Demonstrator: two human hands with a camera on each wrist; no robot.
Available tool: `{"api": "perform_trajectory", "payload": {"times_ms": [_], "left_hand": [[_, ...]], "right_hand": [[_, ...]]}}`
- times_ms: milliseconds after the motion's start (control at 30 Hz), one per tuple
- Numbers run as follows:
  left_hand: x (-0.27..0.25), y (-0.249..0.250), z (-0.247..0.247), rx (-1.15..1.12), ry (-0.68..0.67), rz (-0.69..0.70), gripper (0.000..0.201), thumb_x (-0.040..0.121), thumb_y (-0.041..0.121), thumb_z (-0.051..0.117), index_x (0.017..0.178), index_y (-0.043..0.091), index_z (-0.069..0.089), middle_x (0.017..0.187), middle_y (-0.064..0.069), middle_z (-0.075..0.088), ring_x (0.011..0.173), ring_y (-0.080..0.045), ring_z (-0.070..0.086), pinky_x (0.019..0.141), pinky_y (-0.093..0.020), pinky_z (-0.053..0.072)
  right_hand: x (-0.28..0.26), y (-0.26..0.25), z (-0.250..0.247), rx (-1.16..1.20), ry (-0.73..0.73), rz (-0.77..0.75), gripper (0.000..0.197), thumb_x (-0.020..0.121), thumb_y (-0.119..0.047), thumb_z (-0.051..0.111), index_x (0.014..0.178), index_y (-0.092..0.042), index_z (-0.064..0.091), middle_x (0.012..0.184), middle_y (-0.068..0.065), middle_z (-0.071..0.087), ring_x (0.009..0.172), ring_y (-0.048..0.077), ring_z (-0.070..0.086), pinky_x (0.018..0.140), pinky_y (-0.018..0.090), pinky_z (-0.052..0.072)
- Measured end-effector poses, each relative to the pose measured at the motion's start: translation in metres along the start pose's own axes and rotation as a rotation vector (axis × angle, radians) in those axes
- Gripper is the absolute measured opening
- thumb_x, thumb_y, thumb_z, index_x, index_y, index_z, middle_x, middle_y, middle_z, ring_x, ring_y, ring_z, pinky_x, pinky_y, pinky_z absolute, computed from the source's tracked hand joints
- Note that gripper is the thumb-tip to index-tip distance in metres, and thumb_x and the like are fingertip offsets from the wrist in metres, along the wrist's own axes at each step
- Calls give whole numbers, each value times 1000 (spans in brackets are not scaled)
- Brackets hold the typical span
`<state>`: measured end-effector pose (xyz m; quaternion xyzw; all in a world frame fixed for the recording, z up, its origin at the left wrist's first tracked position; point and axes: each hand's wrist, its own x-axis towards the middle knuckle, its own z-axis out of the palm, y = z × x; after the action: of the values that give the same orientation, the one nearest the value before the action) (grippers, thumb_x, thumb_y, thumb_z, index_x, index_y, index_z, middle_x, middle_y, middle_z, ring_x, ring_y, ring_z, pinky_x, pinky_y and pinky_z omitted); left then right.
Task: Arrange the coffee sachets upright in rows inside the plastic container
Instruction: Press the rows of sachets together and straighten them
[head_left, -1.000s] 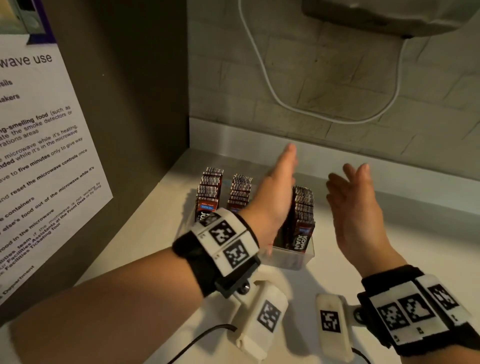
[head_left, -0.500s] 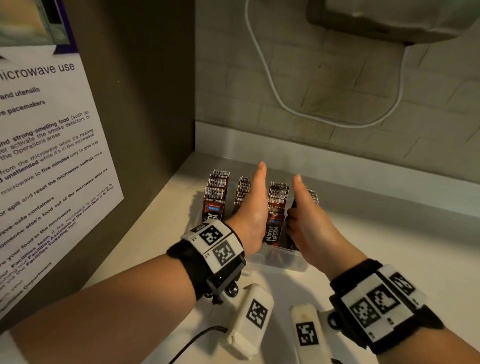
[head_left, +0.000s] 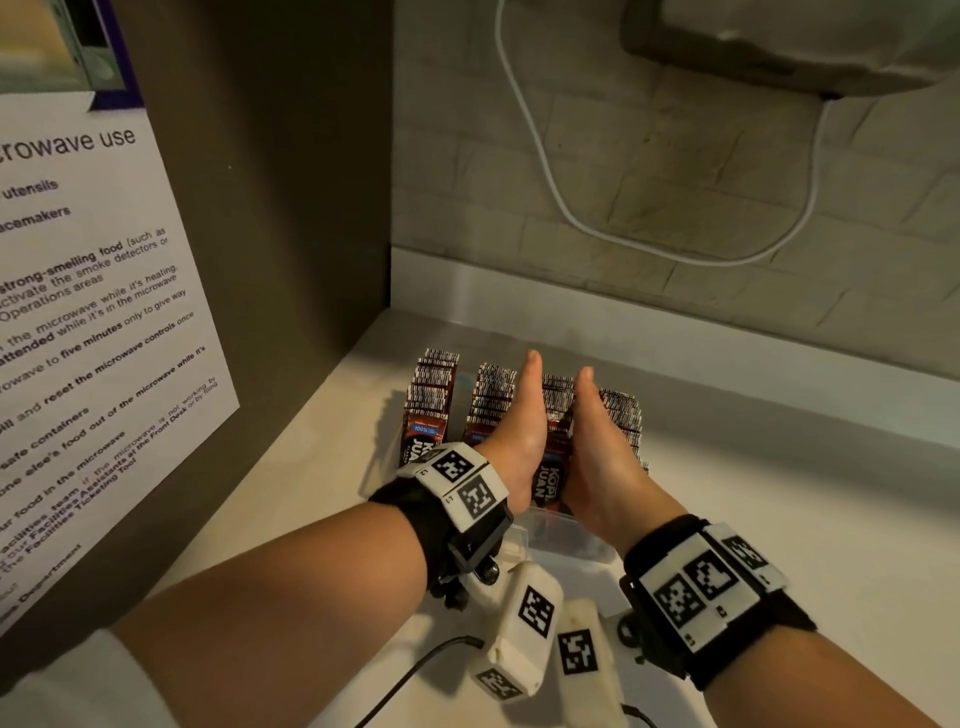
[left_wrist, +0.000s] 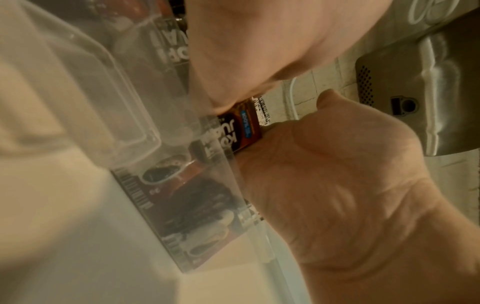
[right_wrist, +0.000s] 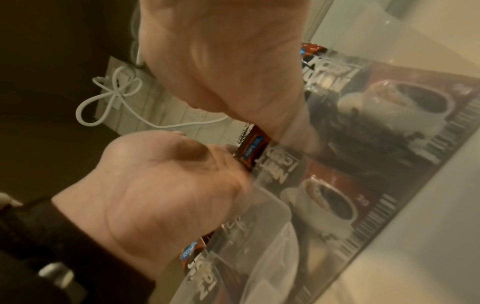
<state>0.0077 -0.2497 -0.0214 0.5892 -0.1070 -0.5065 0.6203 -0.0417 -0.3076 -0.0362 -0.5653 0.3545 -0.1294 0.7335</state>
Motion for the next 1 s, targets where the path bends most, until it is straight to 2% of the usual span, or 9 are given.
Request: {"api": "perform_trajectory", "payload": {"times_ms": [300, 367, 467, 533, 633, 733, 800, 900, 1000], "left_hand": [[1, 0, 2, -16, 32, 55, 84, 85, 80, 26, 149, 25, 33, 151, -9, 41, 135, -25, 44, 113, -41, 31], [-5, 8, 3, 12, 12, 101, 78, 91, 72, 23, 152, 23, 26, 156, -3, 31, 141, -21, 34, 101, -25, 27], [-18, 24, -1, 6, -20, 191, 74, 93, 69, 20, 154, 27, 16, 161, 0, 17, 146, -18, 20, 103, -29, 24], [-25, 34, -12, 3, -29, 320, 72, 94, 67, 19, 154, 27, 18, 160, -3, 21, 145, -21, 25, 114, -34, 19], [-32, 45, -34, -74, 48, 434, 73, 95, 65, 22, 150, 18, 31, 153, -12, 36, 138, -21, 38, 113, -34, 24], [-31, 41, -47, -152, 120, 396, 78, 93, 67, 23, 153, 16, 22, 159, -10, 24, 144, -20, 28, 111, -33, 24], [-31, 32, -49, -181, 101, 302, 80, 92, 69, 24, 155, 19, 15, 159, -8, 21, 138, -22, 35, 93, -34, 38], [-23, 16, -51, -145, 65, 185, 84, 89, 73, 29, 155, 24, 12, 145, -7, 45, 99, -16, 60, 65, -33, 48], [-11, 9, -55, -124, 40, 124, 87, 85, 78, 31, 153, 26, 18, 144, -15, 49, 113, -27, 59, 68, -37, 50]], "right_hand": [[1, 0, -2, 28, -45, 22, 63, 87, -72, 33, 132, -32, 48, 131, 6, 57, 121, 26, 56, 105, 46, 41], [-9, -10, -1, 13, -31, -11, 55, 91, -67, 31, 138, -37, 35, 124, 1, 56, 118, 22, 55, 94, 36, 46], [-23, -28, -2, -15, 16, -115, 62, 95, -59, 26, 148, -26, 25, 121, -8, 43, 109, 6, 45, 67, 17, 47], [-25, -39, -4, 33, 32, -185, 70, 92, -63, 28, 150, -25, 20, 149, 10, 32, 133, 19, 36, 89, 20, 41], [-29, -50, 3, 69, 37, -246, 78, 89, -68, 30, 152, -25, 15, 158, 15, 16, 145, 24, 20, 119, 38, 15], [-32, -48, 19, 43, -41, -182, 84, 84, -74, 30, 152, -28, 13, 157, 18, 18, 144, 28, 22, 118, 40, 17], [-35, -42, 30, -4, -71, -98, 84, 84, -75, 30, 152, -28, 15, 156, 16, 22, 142, 28, 27, 110, 35, 24], [-39, -34, 39, -10, -108, -3, 75, 92, -64, 30, 151, -20, 18, 154, 12, 28, 139, 24, 32, 90, 27, 32], [-34, -26, 44, 26, -150, 62, 69, 95, -59, 31, 149, -16, 26, 152, 13, 33, 137, 26, 37, 96, 33, 36]]}}
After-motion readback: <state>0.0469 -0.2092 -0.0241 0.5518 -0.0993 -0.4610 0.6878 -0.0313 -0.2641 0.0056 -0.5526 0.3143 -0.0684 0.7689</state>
